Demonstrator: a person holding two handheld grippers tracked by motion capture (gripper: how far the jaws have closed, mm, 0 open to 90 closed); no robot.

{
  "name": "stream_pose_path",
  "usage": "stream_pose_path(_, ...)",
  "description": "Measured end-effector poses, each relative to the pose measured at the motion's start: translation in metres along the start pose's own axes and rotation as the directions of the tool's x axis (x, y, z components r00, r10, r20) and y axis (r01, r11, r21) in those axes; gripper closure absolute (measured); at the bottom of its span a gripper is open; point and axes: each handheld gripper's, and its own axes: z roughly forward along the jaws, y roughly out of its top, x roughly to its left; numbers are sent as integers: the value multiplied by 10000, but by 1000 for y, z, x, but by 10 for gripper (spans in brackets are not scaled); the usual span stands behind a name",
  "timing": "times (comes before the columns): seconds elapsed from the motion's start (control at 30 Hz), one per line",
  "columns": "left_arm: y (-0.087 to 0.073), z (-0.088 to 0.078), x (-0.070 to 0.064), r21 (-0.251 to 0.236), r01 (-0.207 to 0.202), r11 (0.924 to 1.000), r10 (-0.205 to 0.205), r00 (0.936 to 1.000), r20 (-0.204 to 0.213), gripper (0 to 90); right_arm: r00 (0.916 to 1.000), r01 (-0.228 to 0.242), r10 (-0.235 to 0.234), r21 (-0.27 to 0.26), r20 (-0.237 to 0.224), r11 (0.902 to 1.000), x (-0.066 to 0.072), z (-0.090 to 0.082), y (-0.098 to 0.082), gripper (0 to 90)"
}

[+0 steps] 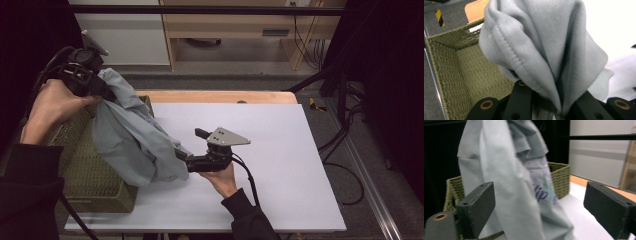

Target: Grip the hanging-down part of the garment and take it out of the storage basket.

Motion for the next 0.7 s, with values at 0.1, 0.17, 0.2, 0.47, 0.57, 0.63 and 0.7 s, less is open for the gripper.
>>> stream_pose_path(0.1,0,0,0,42,-69,10000,69,10000,-2,816,9993,13,-10,-75,377,10000,-5,-12,2,77)
stream_pose_path(0.17,1,0,-1,61,-38,10000,38,10000,-1,816,9988,42,-37,-98,496,9999,-6,-16,2,74)
stream_pose_path(0.2,1,0,-1,68,-62,10000,62,10000,-18,816,9979,32,-25,-108,649,9999,-8,-21,2,68)
stream_pose_path(0.47,1,2,-1,109,9,9999,-9,10000,-4,816,9880,206,-160,-284,1538,9994,-20,-54,-3,45)
stream_pose_path(0.57,0,3,1,106,40,9999,-41,10000,45,816,9820,216,-139,-389,1881,9990,-23,-66,-6,35)
stream_pose_path(0.63,-1,3,2,101,76,9999,-77,10000,57,815,9745,189,-97,-389,2243,9991,-26,-77,-8,29)
stream_pose_path(0.7,-1,4,3,122,67,9999,-68,10000,66,816,9720,255,-156,-394,2345,9989,-27,-80,-10,28)
